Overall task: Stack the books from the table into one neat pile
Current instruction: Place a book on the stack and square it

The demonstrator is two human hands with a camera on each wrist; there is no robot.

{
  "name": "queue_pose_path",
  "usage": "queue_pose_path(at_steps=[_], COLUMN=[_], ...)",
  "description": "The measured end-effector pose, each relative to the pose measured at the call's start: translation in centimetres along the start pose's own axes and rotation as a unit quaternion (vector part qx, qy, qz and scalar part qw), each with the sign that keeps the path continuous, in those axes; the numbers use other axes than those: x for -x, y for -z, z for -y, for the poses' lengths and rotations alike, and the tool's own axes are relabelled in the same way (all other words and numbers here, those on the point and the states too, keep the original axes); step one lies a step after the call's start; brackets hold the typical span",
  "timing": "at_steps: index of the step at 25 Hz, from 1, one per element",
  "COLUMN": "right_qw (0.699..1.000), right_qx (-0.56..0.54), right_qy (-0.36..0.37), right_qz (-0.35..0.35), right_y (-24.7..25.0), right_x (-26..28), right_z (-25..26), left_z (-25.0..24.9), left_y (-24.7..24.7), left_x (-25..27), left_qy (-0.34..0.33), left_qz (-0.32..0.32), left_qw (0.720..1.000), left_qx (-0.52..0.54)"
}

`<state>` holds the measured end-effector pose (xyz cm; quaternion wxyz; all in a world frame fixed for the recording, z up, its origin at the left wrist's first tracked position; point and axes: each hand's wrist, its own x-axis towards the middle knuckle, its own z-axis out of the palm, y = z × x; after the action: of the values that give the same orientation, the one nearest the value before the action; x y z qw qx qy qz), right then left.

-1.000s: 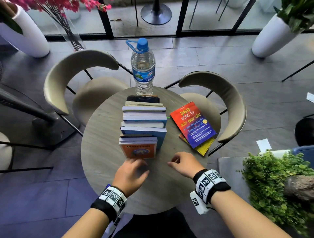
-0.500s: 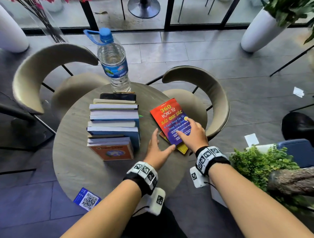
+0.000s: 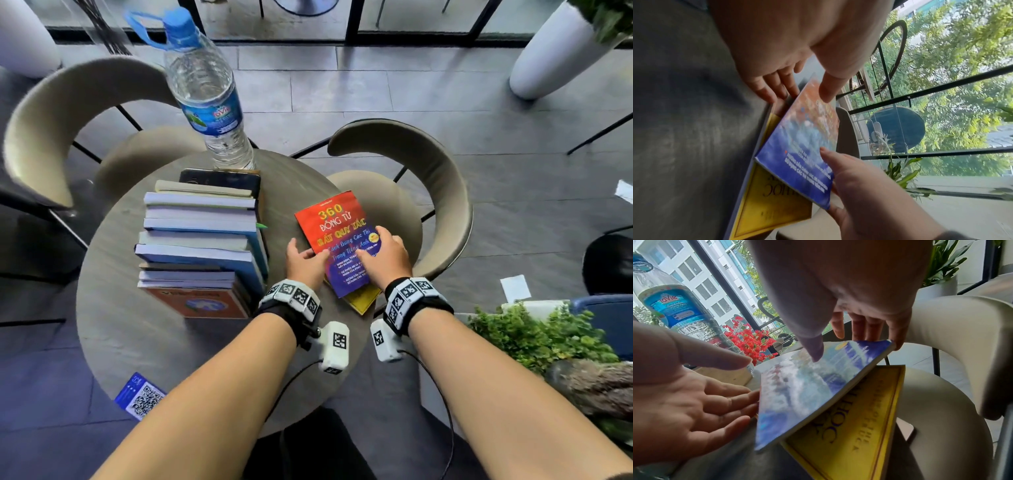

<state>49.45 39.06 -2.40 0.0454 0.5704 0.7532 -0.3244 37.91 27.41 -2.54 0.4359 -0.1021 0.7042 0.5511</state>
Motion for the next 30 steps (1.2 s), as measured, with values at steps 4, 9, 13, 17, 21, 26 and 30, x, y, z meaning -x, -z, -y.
queue_pose_path(at_steps=[4, 9, 13, 17, 21, 26, 30], right_qw=[0.999, 0.964, 0.92, 0.935, 0.949, 0.962, 0.97], right_qx=[-0.045, -0.265, -0.344, -0.236, -0.125, -0.042, 0.019], right_qy=[-0.005, 0.017, 0.073, 0.156, 0.217, 0.207, 0.186], right_qz=[-0.007, 0.033, 0.176, 0.214, 0.19, 0.174, 0.155], right_y=[1.0, 3.5, 7.0, 6.7, 4.1, 0.4, -2.9], right_x=[0.6, 3.4, 7.5, 10.6, 13.2, 15.8, 17.8], right_z=[0.0, -0.2, -0.7, -1.4, 0.7, 4.8, 8.6], left_z=[0.0, -2.1, -3.6, -2.5, -1.2, 0.3, 0.4], left_y=[0.1, 1.8, 5.6, 10.2, 15.3, 22.2, 27.3], left_x=[0.5, 4.4, 9.4, 11.9, 11.9, 10.2, 8.5], left_qy=[-0.087, -0.15, -0.196, -0.233, -0.255, -0.332, -0.389], left_qz=[0.002, 0.088, 0.184, 0.239, 0.213, 0.13, 0.076], left_qw=[0.992, 0.982, 0.956, 0.923, 0.911, 0.861, 0.803], left_qx=[-0.095, -0.071, -0.117, -0.191, -0.242, -0.363, -0.445])
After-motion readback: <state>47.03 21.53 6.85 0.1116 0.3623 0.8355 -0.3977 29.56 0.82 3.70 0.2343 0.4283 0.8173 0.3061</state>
